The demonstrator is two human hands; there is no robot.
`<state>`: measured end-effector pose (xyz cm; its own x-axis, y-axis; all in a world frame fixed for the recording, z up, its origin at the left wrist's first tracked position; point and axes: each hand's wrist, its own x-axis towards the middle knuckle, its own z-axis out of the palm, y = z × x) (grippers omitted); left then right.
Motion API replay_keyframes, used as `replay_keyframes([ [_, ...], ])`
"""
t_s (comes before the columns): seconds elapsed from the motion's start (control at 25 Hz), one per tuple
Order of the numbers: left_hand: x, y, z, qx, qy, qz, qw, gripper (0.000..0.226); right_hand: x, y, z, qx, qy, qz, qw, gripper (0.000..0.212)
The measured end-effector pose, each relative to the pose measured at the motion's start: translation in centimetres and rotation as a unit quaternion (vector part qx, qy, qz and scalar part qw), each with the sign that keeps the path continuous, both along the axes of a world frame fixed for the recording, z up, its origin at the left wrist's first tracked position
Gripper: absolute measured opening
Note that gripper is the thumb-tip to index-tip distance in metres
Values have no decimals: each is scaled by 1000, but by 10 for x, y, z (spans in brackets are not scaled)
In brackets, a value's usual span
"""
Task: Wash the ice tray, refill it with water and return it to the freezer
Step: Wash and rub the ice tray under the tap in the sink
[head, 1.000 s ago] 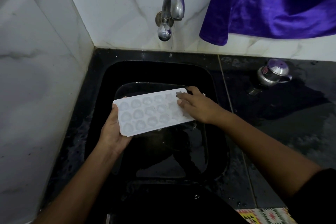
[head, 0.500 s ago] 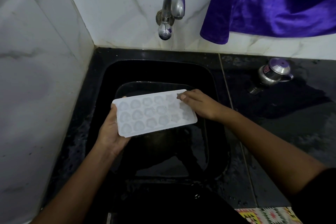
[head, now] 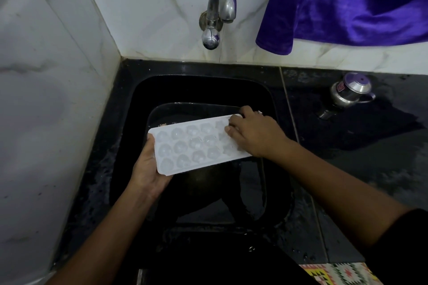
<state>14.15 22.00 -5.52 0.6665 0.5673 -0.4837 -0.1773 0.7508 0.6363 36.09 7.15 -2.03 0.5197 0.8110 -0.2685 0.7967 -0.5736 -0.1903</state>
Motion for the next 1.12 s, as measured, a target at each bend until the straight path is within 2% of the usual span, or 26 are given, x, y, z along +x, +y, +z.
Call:
replay_keyframes([
  [0.04,1,-1,0,-4,1,4,1000,63,-2,0,-1,7,-16,18,1000,47],
  [0.16,-2,3,1,-8,0,8,1000,59,5,-6,-1,40,175,-49,983,47],
  [0.2,-3,3,1,0,8,2,1000,60,7,-7,-2,28,198,-63,978,46],
  [0.28,-1,-1,0,6,17,-3,1000,61,0,-6,-4,1,110,-34,993,48],
  [0.32,1,-3,-1,-3,16,2,1000,60,-8,-6,-5,29,47,-21,998,49],
  [0.4,4,-3,1,-23,4,16,1000,55,-20,-5,-4,108,-15,2,994,51],
  [0.56,3,1,6,-10,-2,14,1000,56,-24,-5,-7,106,-25,49,993,58],
  [0.8,5,-1,4,-23,4,14,1000,65,-31,2,-10,94,-21,35,995,70],
  [0.96,5,1,4,-4,0,2,1000,63,-25,7,-3,99,-50,25,994,59],
  [1.12,5,4,7,-10,-11,10,1000,55,-25,5,-3,86,-45,51,994,67],
])
